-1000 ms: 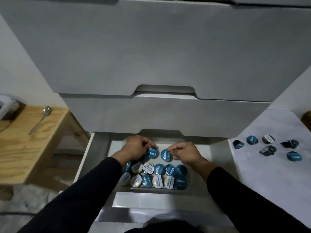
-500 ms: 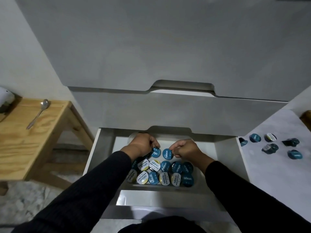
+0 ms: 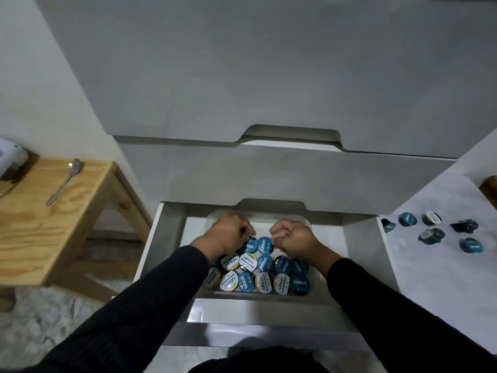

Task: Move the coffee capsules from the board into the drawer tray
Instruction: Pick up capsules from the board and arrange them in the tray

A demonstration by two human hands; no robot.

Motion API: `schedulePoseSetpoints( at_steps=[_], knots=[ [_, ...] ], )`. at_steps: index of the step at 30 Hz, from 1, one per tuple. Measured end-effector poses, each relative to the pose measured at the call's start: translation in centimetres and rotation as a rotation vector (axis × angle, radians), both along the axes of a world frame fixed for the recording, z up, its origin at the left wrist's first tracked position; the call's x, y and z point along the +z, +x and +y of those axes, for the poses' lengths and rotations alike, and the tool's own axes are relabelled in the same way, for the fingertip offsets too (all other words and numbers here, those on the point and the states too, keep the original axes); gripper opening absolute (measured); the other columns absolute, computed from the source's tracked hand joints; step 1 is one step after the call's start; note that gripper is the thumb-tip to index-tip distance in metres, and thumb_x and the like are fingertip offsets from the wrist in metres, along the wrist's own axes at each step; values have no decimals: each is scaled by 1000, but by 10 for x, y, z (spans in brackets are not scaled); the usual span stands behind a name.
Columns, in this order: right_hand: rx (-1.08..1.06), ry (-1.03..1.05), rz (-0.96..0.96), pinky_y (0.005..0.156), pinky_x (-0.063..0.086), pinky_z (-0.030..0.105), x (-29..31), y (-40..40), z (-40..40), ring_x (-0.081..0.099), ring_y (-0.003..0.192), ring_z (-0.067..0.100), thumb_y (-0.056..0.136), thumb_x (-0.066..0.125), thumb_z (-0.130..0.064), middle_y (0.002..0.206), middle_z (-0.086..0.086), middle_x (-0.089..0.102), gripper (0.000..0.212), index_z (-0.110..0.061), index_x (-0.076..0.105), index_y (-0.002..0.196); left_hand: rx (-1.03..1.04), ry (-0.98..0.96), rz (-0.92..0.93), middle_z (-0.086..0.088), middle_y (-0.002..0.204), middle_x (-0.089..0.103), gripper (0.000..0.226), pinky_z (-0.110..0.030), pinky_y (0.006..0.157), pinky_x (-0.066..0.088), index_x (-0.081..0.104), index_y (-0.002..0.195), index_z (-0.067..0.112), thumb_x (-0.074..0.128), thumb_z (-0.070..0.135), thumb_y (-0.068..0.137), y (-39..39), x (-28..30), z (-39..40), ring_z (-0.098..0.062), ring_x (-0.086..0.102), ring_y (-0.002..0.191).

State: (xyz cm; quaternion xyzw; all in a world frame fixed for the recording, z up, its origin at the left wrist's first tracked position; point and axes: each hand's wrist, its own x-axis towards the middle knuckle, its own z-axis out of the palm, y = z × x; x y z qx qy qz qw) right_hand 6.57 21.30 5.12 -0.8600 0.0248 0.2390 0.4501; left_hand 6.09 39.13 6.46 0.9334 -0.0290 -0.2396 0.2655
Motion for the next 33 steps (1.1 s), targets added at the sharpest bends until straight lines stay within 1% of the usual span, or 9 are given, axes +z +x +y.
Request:
schedulePoseSetpoints(
  at_steps=[4,9,12,16,20,25,28,30,33],
  knots=[
    [145,-208,-126,83,39,19,10,-6,4,57,101,17,86,57,-19,110,7,63,34,-13,55,119,17,76,-95,-3,123,59,27,-29,94,47,61,117,23,50,20,92,-16,11,-7,-19,58,108],
    [299,-477,-322,101,39,34,19,-25,7,45,123,25,92,46,-28,135,11,47,45,-12,41,133,81,143,-176,-9,132,50,37,-33,96,42,48,130,16,44,26,95,-41,25,-27,-24,50,119],
    [329,-625,-501,95,39,32,28,-41,2,48,118,29,93,42,-23,125,16,52,37,-3,50,123,186,121,-247,-8,133,49,38,-31,97,41,47,132,13,41,26,96,-57,29,-44,-22,48,122],
    [257,-633,-732,67,54,23,33,-53,-19,67,79,25,75,42,-29,83,9,67,35,-6,66,89,248,141,-411,-10,128,53,37,-32,94,42,50,128,10,42,26,95,-69,30,-73,-24,47,120],
    [219,-664,-771,84,54,31,47,-58,-57,67,100,24,75,49,-30,99,10,72,40,-5,67,102,305,116,-566,-13,129,52,38,-34,96,42,49,129,8,44,24,94,-73,36,-108,-27,44,122],
    [242,-538,-742,113,22,28,65,-67,-134,30,139,21,94,40,-30,145,9,41,48,-9,38,138,351,84,-806,-15,115,60,32,-35,92,48,58,117,4,58,15,87,-86,37,-180,-28,56,108],
    [209,-550,-777,108,33,30,69,-70,-190,41,133,23,91,46,-27,139,13,48,47,-7,44,133,339,54,-852,-16,115,60,34,-36,96,46,58,118,2,58,12,86,-94,34,-238,-29,56,110],
    [159,-572,-813,90,50,30,66,-71,-224,60,113,24,83,48,-28,118,13,64,43,-5,59,118,320,31,-853,-15,116,60,35,-36,96,47,58,119,3,58,12,85,-98,33,-278,-29,56,111],
    [166,-539,-776,82,53,30,59,-73,-270,63,106,26,83,44,-30,112,13,65,44,-4,60,115,291,6,-844,-13,113,62,33,-32,90,50,59,116,4,60,13,84,-101,29,-327,-26,60,107]
  ],
)
